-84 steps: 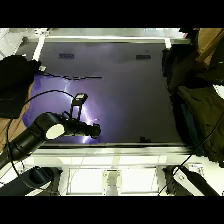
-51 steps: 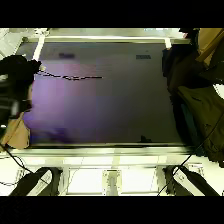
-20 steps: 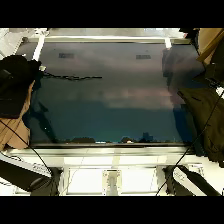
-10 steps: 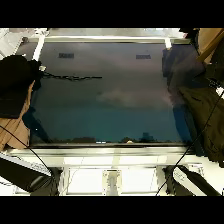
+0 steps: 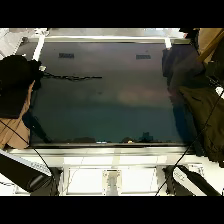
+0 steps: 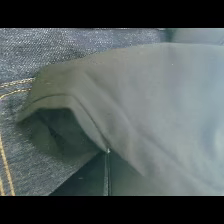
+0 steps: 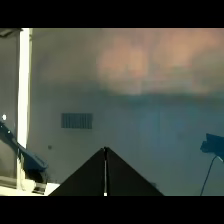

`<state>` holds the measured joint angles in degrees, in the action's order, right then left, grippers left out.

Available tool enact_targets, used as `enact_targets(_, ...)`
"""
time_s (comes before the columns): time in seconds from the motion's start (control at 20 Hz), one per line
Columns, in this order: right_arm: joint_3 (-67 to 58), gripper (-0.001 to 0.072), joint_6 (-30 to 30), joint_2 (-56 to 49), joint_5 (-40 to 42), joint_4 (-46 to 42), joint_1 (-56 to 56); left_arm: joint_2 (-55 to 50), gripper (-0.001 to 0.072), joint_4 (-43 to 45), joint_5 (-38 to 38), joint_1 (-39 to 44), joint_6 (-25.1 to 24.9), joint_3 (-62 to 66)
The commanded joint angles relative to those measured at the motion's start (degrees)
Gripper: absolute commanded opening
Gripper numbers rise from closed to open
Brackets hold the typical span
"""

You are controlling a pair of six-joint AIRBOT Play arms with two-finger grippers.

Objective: Fold the clothes and pants, and hang the long-sleeved shirts on hangers.

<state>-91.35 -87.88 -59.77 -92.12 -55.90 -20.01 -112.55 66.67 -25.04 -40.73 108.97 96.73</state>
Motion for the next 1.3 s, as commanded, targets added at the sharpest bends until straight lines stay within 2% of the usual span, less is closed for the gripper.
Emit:
enact_targets(0.0, 0.0, 0.0005, -0.2, 0.0, 0.7, 0.1, 0.0, 1.3, 0.002, -0.3, 0.5, 0.3, -5.0, 0.1)
enact_targets(0.15, 0.0, 0.0005, 0.1, 0.0, 0.7, -0.2, 0.0, 8.0, 0.002, -0.4, -0.5, 2.2, -10.0, 0.1)
enact_targets(0.3, 0.0, 0.0005, 0.5, 0.0, 0.7, -1.7, 0.0, 18.1, 0.002, -0.8, -3.9, 7.5, -16.1, 0.1)
enact_targets(0.45, 0.0, 0.0005, 1.8, 0.0, 0.6, -4.0, 0.0, 27.6, 0.002, -0.8, -9.2, 16.4, -16.9, 0.1)
enact_targets(0.55, 0.0, 0.0005, 5.4, 0.0, 0.6, -5.6, 0.0, 32.4, 0.0019, -0.8, -13.7, 25.0, -16.9, 0.1)
enact_targets(0.65, 0.0, 0.0005, 7.3, 0.0, 0.5, -6.3, 0.0, 35.0, 0.0019, -0.8, -21.3, 34.8, -16.9, 0.1)
enact_targets(0.85, 0.0, 0.0005, 10.8, 0.0, 0.2, -6.3, 0.0, 34.6, 0.002, -0.8, -32.8, 57.3, -16.9, -0.6)
enact_targets(0.95, 0.0, 0.0005, 13.2, 0.0, -0.2, -6.3, 0.0, 33.5, 0.0019, -0.7, -32.9, 69.2, -16.9, -2.4)
enact_targets(1.1, 0.0, 0.0005, 13.5, -0.1, 2.4, -6.3, 0.0, 29.0, 0.0019, -0.8, -32.5, 86.3, -16.9, -3.3)
enact_targets(1.25, 0.0, 0.0005, 13.5, -0.7, 3.0, -6.0, 0.0, 23.3, 0.0021, -0.7, -28.1, 99.0, -16.9, -3.3)
